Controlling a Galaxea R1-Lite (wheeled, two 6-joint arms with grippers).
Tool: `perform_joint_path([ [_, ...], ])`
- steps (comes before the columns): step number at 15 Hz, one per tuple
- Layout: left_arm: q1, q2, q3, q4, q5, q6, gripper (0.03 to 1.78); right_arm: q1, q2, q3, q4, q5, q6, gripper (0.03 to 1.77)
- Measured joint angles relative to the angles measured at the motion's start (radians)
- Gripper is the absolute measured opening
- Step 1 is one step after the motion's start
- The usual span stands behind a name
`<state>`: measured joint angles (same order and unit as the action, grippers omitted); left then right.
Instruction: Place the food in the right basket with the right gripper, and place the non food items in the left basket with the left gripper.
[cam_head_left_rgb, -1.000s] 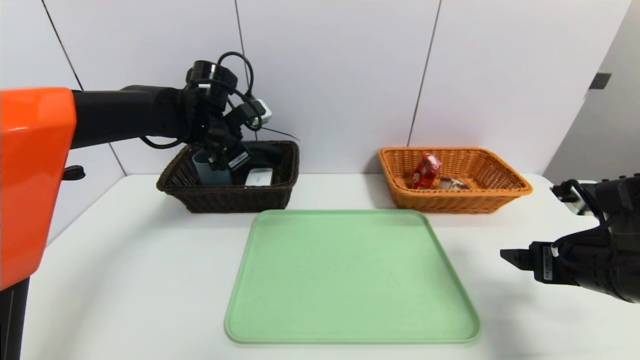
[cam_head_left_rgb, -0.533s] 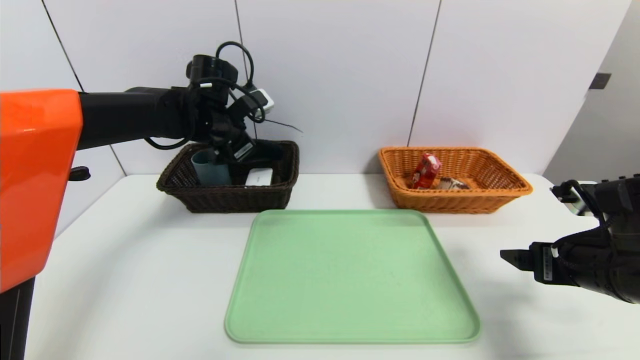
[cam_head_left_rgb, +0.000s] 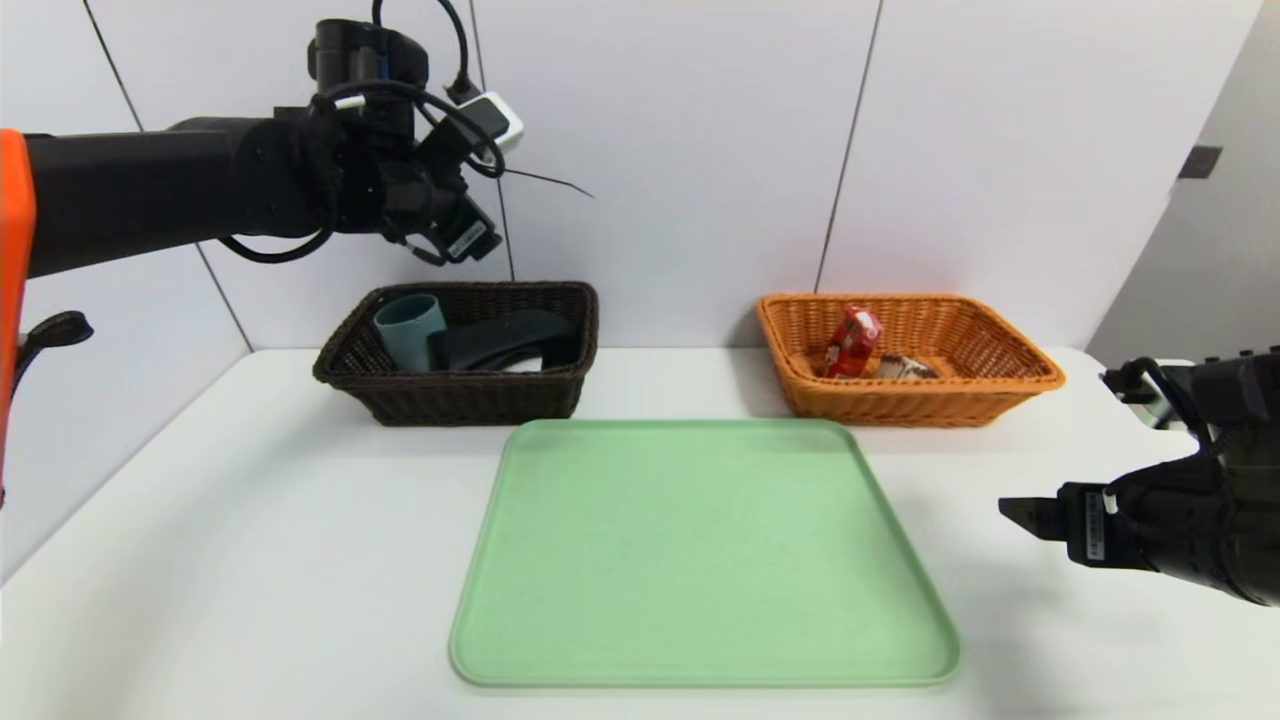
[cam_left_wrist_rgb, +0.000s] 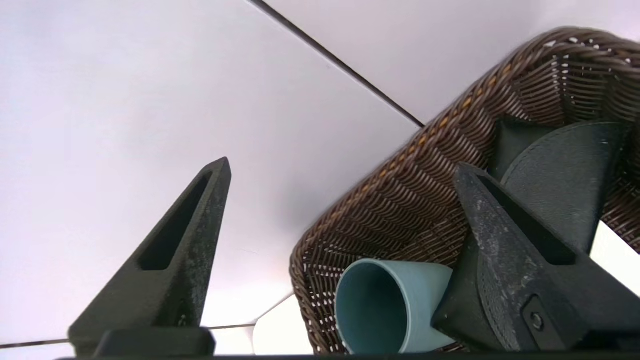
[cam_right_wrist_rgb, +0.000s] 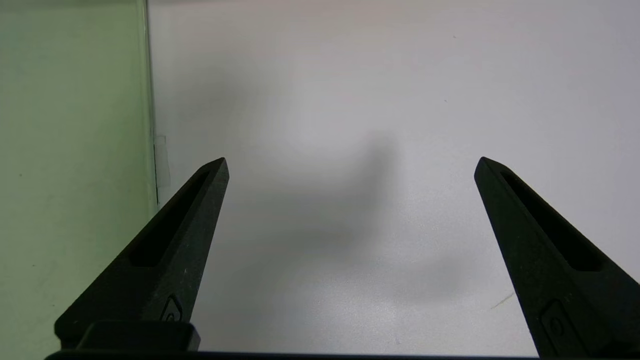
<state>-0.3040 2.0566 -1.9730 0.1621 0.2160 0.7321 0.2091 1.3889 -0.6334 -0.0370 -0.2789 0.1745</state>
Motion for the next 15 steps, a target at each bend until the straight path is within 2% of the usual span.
perform_joint_path([
  [5,-0.023,-0.072,0.001,-0.003,0.007,-0.006,1.64,-0.003,-0.019,-0.012,0.0,0.001,-0.002,1.7],
  [8,-0.042,-0.154,0.005,0.016,0.019,-0.106,1.66,-0.001,-0.036,-0.041,0.001,0.015,-0.009,1.7],
  [10,-0.055,-0.203,0.009,0.067,0.058,-0.247,1.67,0.001,-0.045,-0.074,0.001,0.052,-0.019,1.7],
  [12,-0.09,-0.248,0.012,0.168,0.095,-0.466,1.67,0.003,-0.05,-0.12,0.0,0.093,-0.022,1.7],
  [15,-0.191,-0.341,0.046,0.35,0.11,-0.857,1.68,0.003,-0.053,-0.193,-0.009,0.229,-0.032,1.7],
])
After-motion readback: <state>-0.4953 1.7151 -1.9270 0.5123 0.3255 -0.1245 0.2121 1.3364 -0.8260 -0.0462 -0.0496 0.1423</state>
